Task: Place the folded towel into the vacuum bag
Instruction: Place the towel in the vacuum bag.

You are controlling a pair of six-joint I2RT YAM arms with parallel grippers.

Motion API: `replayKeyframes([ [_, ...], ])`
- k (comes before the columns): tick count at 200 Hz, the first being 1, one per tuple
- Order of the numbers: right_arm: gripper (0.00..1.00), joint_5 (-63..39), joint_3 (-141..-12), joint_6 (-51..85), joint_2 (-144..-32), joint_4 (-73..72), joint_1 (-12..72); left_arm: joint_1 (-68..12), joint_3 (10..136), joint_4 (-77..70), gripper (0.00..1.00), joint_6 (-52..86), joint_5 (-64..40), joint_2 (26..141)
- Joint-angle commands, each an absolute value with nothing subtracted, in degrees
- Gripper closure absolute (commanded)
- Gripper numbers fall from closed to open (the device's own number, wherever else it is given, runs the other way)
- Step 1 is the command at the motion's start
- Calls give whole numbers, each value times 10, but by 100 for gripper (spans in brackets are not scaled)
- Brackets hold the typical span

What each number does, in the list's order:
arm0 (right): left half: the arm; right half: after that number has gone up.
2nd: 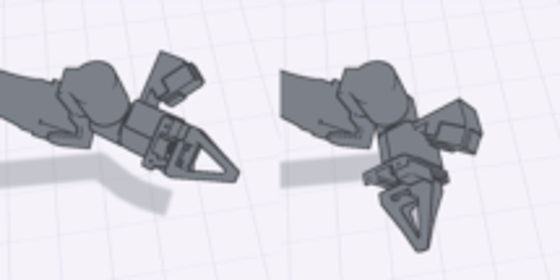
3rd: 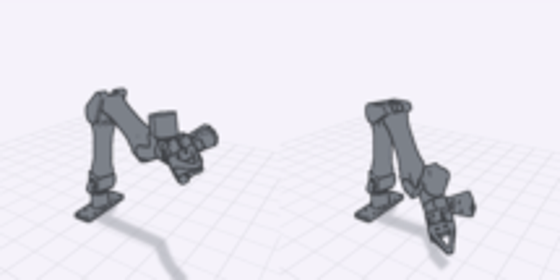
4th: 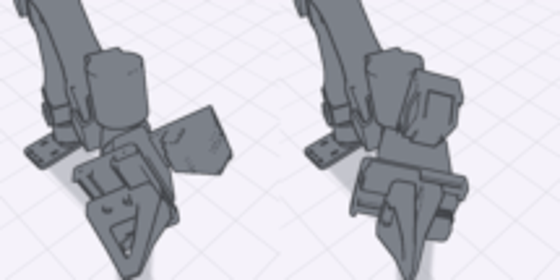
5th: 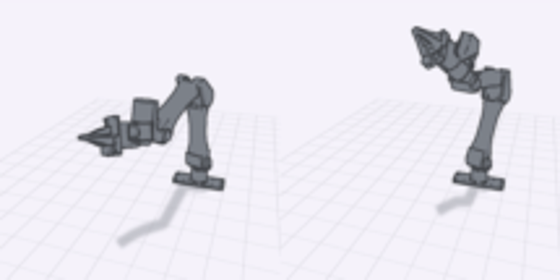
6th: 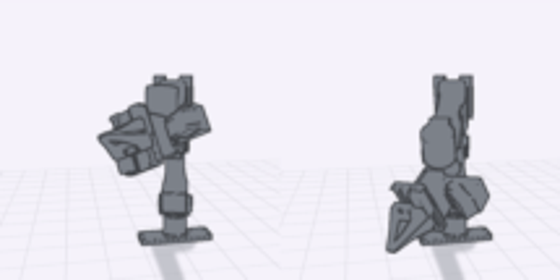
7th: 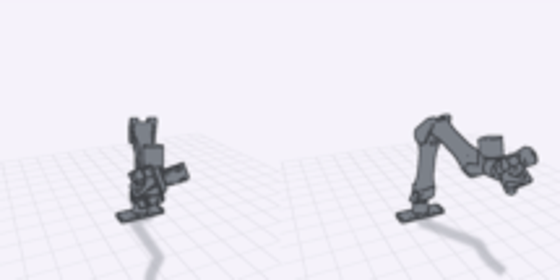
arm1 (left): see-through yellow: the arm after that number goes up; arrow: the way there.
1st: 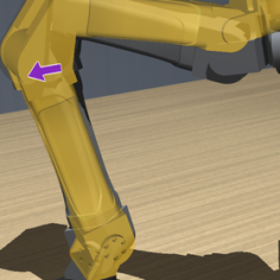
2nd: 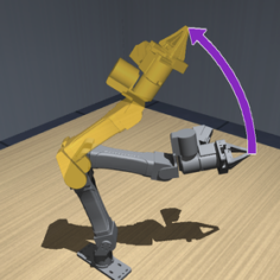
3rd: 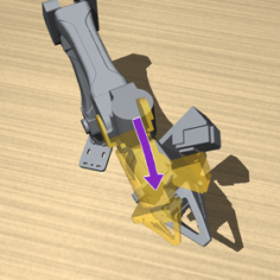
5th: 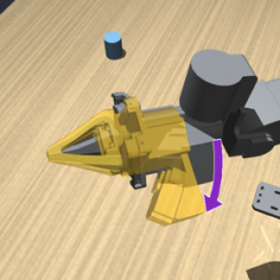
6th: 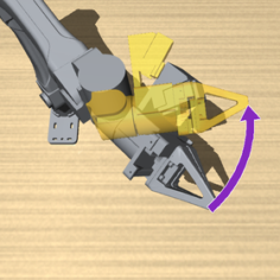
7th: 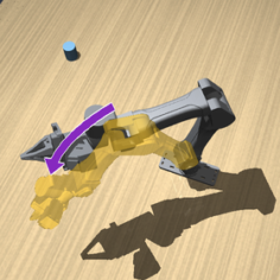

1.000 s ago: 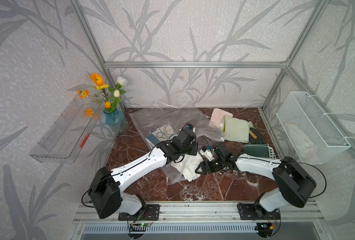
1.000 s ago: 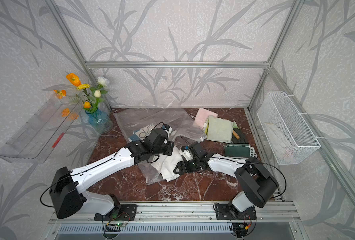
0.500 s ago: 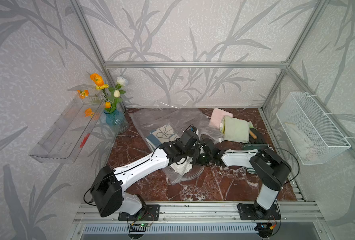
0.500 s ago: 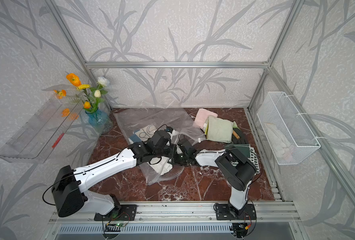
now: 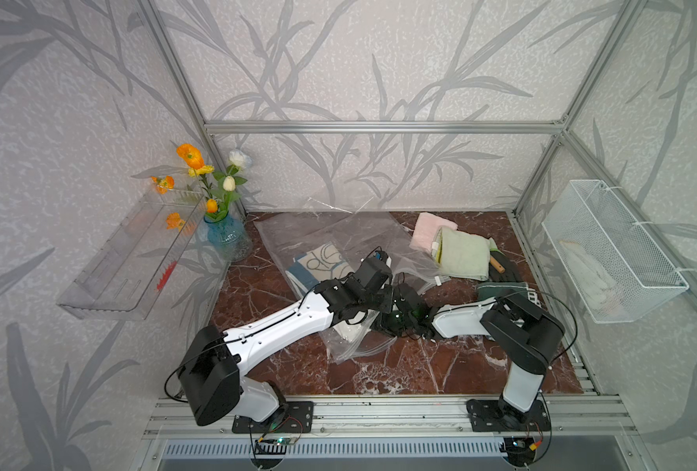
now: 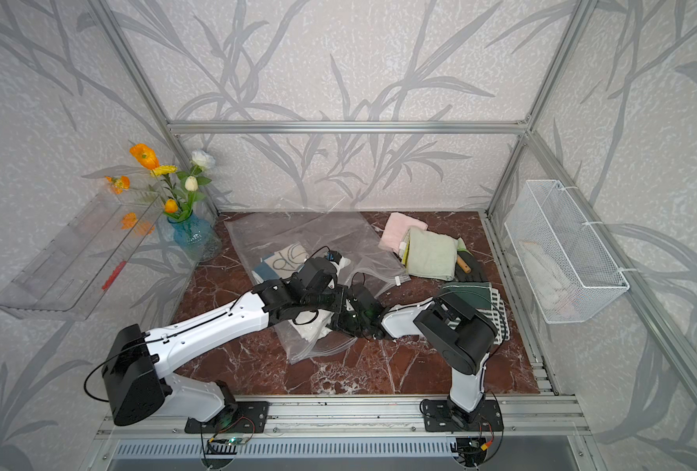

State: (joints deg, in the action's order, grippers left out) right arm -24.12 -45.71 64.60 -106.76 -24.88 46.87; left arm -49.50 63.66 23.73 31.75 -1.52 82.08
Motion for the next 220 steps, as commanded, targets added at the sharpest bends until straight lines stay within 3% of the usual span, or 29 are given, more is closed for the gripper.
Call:
replayKeyframes([
  [1, 65, -230, -502, 660, -1120, -302, 467, -511, 636, 233, 100, 316, -45, 819],
  [61, 77, -292, -649, 611, -1218, -289, 465, -512, 636, 245, 100, 304, -47, 837],
  [132, 87, -384, -559, 581, -1157, -318, 464, -503, 652, 244, 100, 293, -37, 834],
  [220, 92, -301, -670, 577, -1224, -334, 469, -518, 652, 237, 100, 322, -78, 831],
])
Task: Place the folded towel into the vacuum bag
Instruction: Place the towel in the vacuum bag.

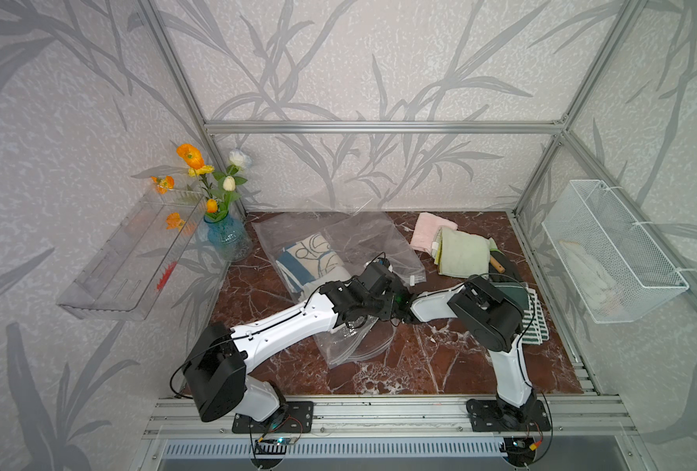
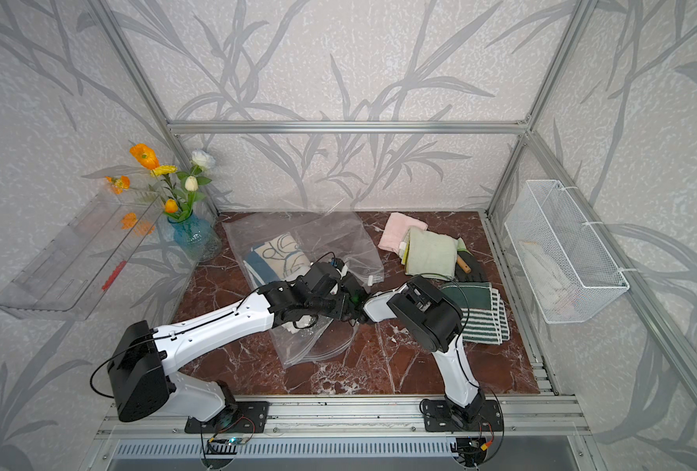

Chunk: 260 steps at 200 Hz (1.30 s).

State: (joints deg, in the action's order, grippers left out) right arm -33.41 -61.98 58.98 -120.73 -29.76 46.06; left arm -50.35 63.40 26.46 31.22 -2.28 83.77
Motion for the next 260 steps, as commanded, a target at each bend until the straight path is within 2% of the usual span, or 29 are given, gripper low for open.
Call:
replayKeyframes([
  [1, 92, -301, -672, 578, -1226, -334, 470, -518, 651, 237, 100, 322, -78, 830],
  [62, 94, -325, -776, 593, -1298, -314, 474, -520, 651, 244, 100, 318, -74, 829],
  [123, 96, -420, -684, 521, -1214, -260, 438, -511, 630, 227, 98, 316, -64, 818],
  [182, 97, -374, -767, 589, -1292, -326, 461, -516, 645, 226, 98, 329, -91, 828],
  [204, 94, -347, -815, 596, -1322, -311, 468, -515, 635, 227, 99, 330, -88, 823],
  [212, 91, -347, -826, 600, -1329, -304, 468, -515, 632, 231, 98, 328, -84, 822],
  [221, 83, -348, -822, 603, -1327, -305, 468, -512, 628, 236, 98, 327, -80, 819],
  [260, 34, -378, -714, 592, -1252, -281, 457, -491, 597, 241, 96, 330, -30, 790],
])
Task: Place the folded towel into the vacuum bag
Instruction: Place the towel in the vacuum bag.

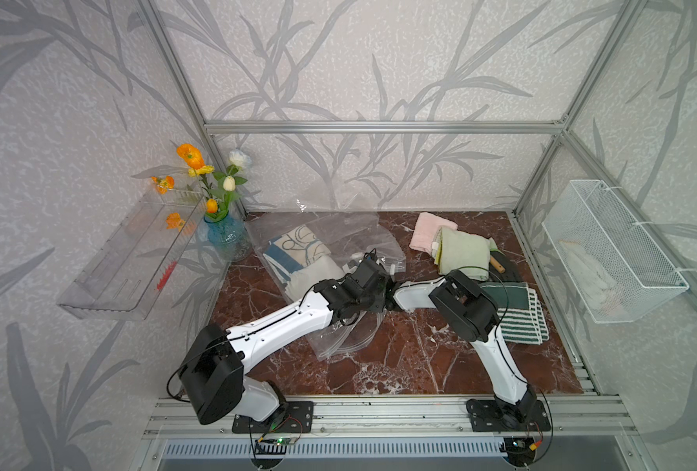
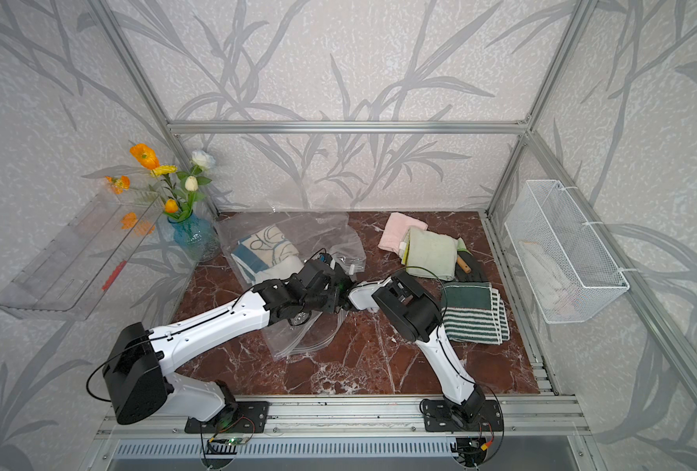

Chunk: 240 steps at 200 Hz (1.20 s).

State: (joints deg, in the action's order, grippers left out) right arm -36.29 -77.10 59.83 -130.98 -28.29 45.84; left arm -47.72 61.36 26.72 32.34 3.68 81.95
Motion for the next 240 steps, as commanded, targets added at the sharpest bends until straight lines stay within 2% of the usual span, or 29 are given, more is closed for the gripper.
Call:
replayKeyframes([
  [1, 33, -378, -709, 592, -1248, -281, 457, -491, 596, 241, 96, 330, -30, 789],
  [28, 24, -361, -579, 582, -1157, -279, 452, -482, 594, 229, 96, 327, -36, 791],
  [72, 23, -329, -450, 597, -1077, -309, 449, -476, 608, 227, 96, 321, -37, 803],
  [98, 26, -299, -401, 576, -1017, -283, 447, -466, 607, 236, 96, 321, -19, 788],
  [118, 34, -276, -378, 545, -954, -243, 447, -455, 596, 230, 96, 324, -12, 773],
  [139, 38, -229, -358, 519, -878, -149, 443, -449, 595, 231, 95, 321, -12, 772],
  [181, 40, -151, -335, 462, -661, 59, 382, -456, 593, 210, 84, 324, -105, 797],
  [189, 40, -125, -346, 443, -620, 101, 374, -464, 589, 202, 78, 327, -120, 803],
  [200, 39, -117, -369, 414, -579, 158, 345, -476, 588, 196, 64, 330, -164, 811],
  [208, 39, -129, -392, 394, -567, 192, 315, -482, 587, 185, 54, 337, -212, 810],
  [222, 39, -164, -437, 361, -580, 234, 265, -486, 571, 141, 42, 359, -272, 788],
  [240, 38, -184, -506, 299, -645, 271, 250, -474, 555, 129, 38, 371, -261, 751],
])
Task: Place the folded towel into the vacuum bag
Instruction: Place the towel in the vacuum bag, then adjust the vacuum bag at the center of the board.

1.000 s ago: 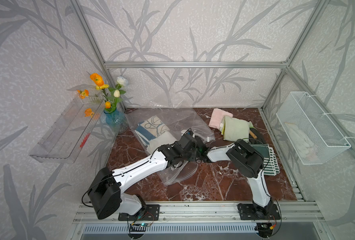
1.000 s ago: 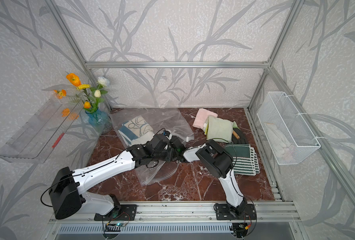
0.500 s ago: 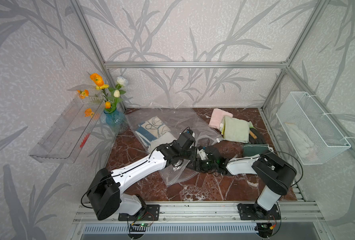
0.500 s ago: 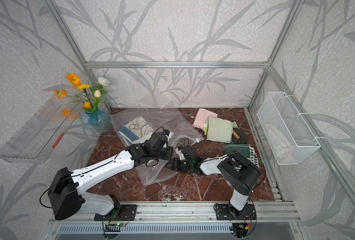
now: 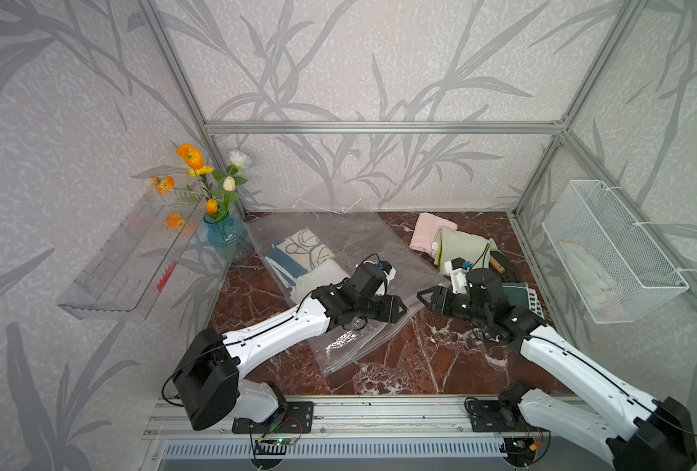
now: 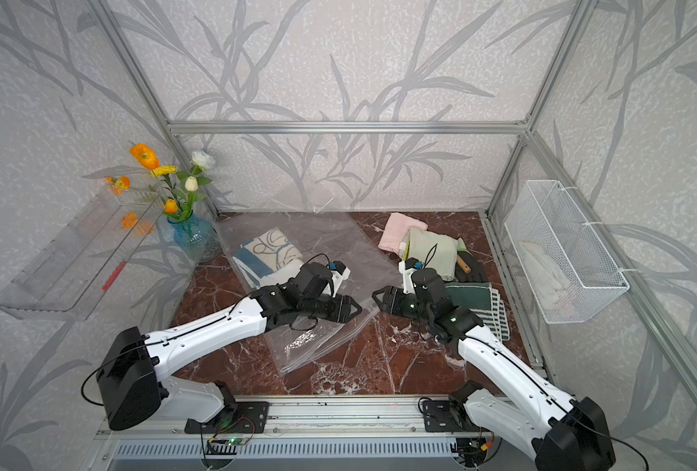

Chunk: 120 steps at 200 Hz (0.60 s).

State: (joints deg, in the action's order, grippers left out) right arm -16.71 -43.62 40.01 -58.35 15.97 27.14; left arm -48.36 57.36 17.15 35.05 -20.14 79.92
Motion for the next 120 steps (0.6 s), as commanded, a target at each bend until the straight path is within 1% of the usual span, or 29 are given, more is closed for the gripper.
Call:
replayKeyframes([
  [1, 37, -185, -510, 296, -650, 272, 250, -473, 555, 129, 38, 371, -257, 749],
  [15, 37, -197, -566, 264, -717, 288, 251, -449, 553, 157, 38, 360, -217, 739],
  [32, 37, -209, -623, 241, -806, 289, 253, -411, 554, 168, 41, 352, -172, 759],
  [40, 38, -214, -656, 230, -849, 293, 253, -397, 556, 158, 42, 351, -148, 780],
  [49, 40, -197, -685, 224, -892, 298, 253, -386, 566, 144, 45, 348, -130, 812],
  [63, 42, -178, -701, 228, -942, 279, 253, -373, 591, 122, 47, 339, -106, 870],
  [89, 45, -200, -706, 242, -1003, 256, 268, -349, 654, 139, 48, 327, -91, 982],
  [106, 45, -189, -688, 247, -1013, 246, 287, -343, 651, 122, 48, 326, -78, 1021],
  [120, 45, -215, -672, 253, -1018, 234, 289, -339, 639, 115, 48, 328, -79, 1042],
])
